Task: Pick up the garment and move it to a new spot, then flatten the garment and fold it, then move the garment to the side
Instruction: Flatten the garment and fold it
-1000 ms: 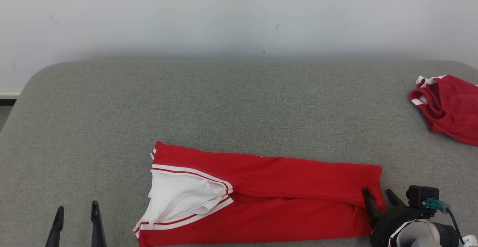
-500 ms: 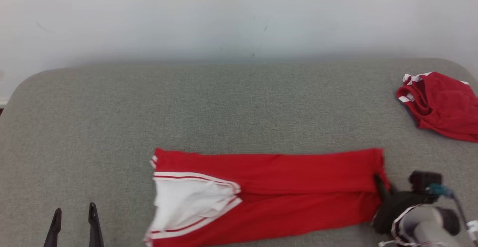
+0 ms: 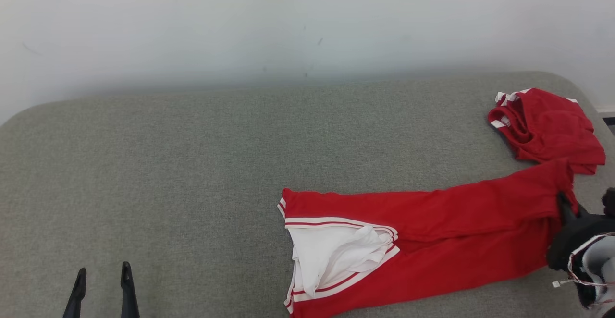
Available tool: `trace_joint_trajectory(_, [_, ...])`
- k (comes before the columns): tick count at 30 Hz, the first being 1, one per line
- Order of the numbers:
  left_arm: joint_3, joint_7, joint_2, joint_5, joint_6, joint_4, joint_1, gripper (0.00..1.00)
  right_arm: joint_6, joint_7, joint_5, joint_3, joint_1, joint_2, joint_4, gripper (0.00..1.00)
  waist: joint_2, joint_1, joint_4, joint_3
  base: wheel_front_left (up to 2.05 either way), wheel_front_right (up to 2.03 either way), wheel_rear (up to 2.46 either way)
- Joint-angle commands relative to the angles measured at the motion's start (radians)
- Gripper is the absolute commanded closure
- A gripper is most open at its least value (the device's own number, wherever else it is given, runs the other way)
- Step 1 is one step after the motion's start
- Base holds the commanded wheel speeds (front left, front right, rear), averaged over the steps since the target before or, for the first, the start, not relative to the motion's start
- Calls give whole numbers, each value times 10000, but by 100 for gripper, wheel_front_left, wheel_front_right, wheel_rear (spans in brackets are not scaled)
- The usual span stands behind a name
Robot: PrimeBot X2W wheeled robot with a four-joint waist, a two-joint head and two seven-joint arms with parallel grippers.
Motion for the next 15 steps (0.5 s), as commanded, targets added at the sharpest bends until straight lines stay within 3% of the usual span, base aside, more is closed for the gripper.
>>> trace_joint_trajectory(1, [25, -30, -4, -6, 0, 27, -54, 0, -30, 121, 115, 148, -128, 293, -245, 100, -1, 0, -96, 5, 0, 0, 0])
trace_joint_trajectory(6, [5, -30, -8, -36, -1, 71, -30, 0, -30, 342, 387, 673, -156, 835, -1095, 100, -1, 0, -191, 37, 0, 0, 0])
trace_joint_trajectory(15, [-256, -30, 7, 14, -3, 197, -297, 0, -30, 1005, 950, 2017, 339, 2101, -3691, 100, -1, 0, -32, 154, 0, 0, 0])
